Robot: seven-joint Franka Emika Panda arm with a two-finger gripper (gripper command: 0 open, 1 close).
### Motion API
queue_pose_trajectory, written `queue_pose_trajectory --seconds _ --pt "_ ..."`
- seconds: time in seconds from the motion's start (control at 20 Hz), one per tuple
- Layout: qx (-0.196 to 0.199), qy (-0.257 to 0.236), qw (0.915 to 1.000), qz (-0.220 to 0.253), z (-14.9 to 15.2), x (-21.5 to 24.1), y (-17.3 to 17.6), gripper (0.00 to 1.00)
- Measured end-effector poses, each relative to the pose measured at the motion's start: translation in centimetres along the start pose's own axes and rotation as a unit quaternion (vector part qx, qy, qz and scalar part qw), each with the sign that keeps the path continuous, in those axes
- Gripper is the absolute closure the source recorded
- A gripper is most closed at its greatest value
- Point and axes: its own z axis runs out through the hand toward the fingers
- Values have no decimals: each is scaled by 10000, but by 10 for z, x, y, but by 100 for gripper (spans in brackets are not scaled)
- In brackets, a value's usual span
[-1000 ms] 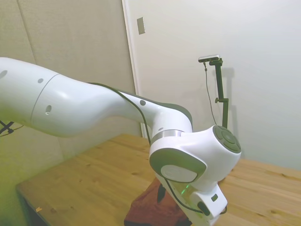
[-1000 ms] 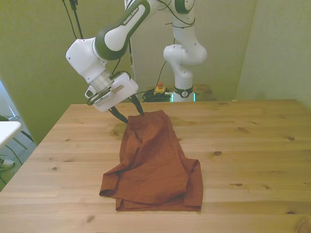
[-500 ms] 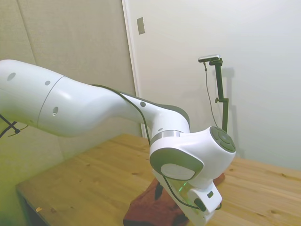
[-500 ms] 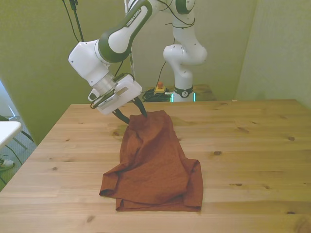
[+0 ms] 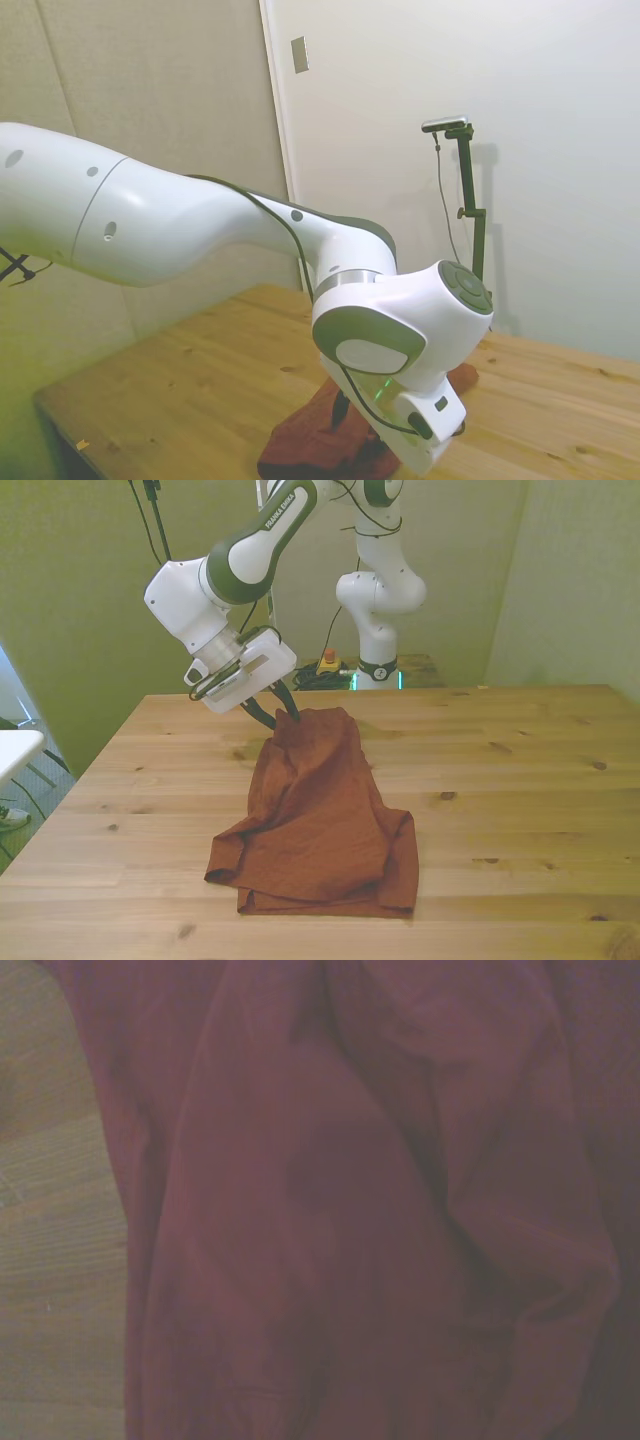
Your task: Unfold the shorts
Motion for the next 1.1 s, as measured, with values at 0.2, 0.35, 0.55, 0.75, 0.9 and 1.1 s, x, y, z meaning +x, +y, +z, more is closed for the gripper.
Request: queue_pose_trajectory --seconds 0.2,0.35,0.55,0.75,0.9,1.1 --pt "-6 -28 10000 -14 3 -1 1 100" --pt "0 -20 10000 -59 2 -2 0 100" --pt "-40 37 9999 -157 -4 -8 -5 100" --pt "-212 249 9982 -502 -16 -32 -30 100" --pt "-372 346 9955 -802 -16 -64 -59 100" --pt "-559 440 9922 -1028 -9 -94 -84 100"
